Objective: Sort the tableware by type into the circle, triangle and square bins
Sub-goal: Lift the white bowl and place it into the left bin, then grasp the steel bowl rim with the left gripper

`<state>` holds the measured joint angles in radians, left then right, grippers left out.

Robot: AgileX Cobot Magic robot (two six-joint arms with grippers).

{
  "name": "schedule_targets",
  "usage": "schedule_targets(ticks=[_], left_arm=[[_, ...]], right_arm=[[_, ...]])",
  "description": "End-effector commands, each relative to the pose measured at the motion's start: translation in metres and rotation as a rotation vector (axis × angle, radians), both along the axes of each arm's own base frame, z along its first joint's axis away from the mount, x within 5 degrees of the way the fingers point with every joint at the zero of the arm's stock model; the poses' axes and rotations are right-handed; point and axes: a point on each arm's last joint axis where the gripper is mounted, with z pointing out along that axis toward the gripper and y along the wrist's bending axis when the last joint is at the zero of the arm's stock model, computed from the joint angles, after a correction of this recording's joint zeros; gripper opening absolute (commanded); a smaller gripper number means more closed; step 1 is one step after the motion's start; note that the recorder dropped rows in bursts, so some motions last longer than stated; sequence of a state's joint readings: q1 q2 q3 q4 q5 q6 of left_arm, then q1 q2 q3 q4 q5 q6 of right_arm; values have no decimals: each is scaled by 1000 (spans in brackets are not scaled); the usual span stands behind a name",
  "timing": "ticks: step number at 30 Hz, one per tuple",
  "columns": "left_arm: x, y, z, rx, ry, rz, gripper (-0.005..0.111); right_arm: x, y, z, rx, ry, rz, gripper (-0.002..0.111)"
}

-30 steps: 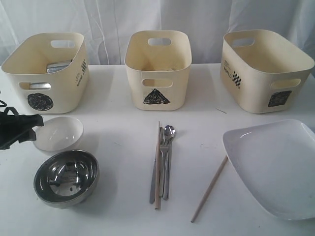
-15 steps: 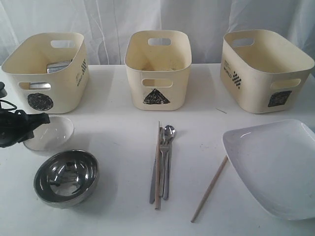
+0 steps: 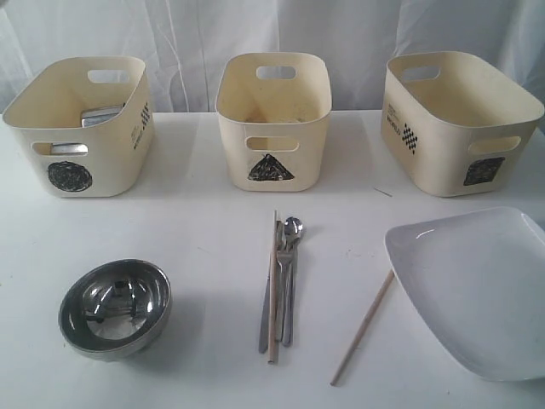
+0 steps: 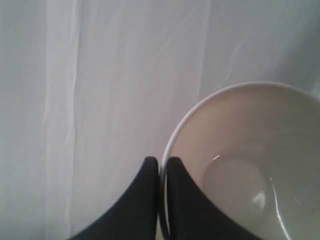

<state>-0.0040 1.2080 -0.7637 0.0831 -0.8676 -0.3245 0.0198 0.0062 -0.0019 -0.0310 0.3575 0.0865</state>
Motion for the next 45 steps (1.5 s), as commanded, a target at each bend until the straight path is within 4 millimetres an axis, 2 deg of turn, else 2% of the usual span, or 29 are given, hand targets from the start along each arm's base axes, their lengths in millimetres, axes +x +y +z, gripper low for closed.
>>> schedule_targets(ticks=[1, 8, 11, 14, 18, 26, 28, 29, 31, 32, 33, 34, 35, 36, 37, 38, 39, 41, 42, 43, 45], left_arm=[[35, -2, 0, 156, 3, 21, 0], [143, -2, -38, 200, 206, 9, 0], [172, -2, -52, 223, 381, -1, 0], [186, -2, -59, 265, 490, -14, 0], [191, -3, -60, 259, 509, -20, 4], [190, -2, -64, 154, 552, -18, 54], [185, -1, -56, 120, 568, -7, 63], [181, 0, -50, 108, 582, 4, 64], [160, 6, -27, 83, 664, 58, 63], [140, 10, -11, 79, 738, 103, 61], [129, 12, -5, 80, 790, 130, 60], [108, 16, 5, 86, 897, 174, 57], [88, 18, 4, 110, 1058, 182, 50], [78, 14, 4, 156, 1144, 122, 46], [63, 3, -4, 191, 1295, -41, 37], [54, -6, -11, 228, 1381, -176, 32], [43, -21, -22, 198, 1459, -392, 27], [29, -40, -48, 104, 1521, -641, 26], [26, -45, -57, 85, 1519, -691, 27], [21, -50, -75, 68, 1543, -695, 32], [15, -53, -96, 69, 1563, -671, 41]], right_arm=[[0, 0, 0, -1, -12, 1, 0], [0, 0, 0, -1, -12, 1, 0], [0, 0, 0, -1, -12, 1, 0], [0, 0, 0, -1, -12, 1, 0], [0, 0, 0, -1, -12, 1, 0], [0, 0, 0, -1, -12, 1, 0], [0, 0, 0, -1, -12, 1, 0], [0, 0, 0, -1, -12, 1, 0], [0, 0, 0, -1, -12, 1, 0], [0, 0, 0, -1, -12, 1, 0], [0, 0, 0, -1, -12, 1, 0], [0, 0, 0, -1, -12, 1, 0], [0, 0, 0, -1, -12, 1, 0], [0, 0, 0, -1, -12, 1, 0], [0, 0, 0, -1, -12, 1, 0], [0, 0, 0, -1, -12, 1, 0], [0, 0, 0, -1, -12, 1, 0], [0, 0, 0, -1, -12, 1, 0], [0, 0, 0, -1, -12, 1, 0], [0, 0, 0, -1, -12, 1, 0], [0, 0, 0, -1, -12, 1, 0]])
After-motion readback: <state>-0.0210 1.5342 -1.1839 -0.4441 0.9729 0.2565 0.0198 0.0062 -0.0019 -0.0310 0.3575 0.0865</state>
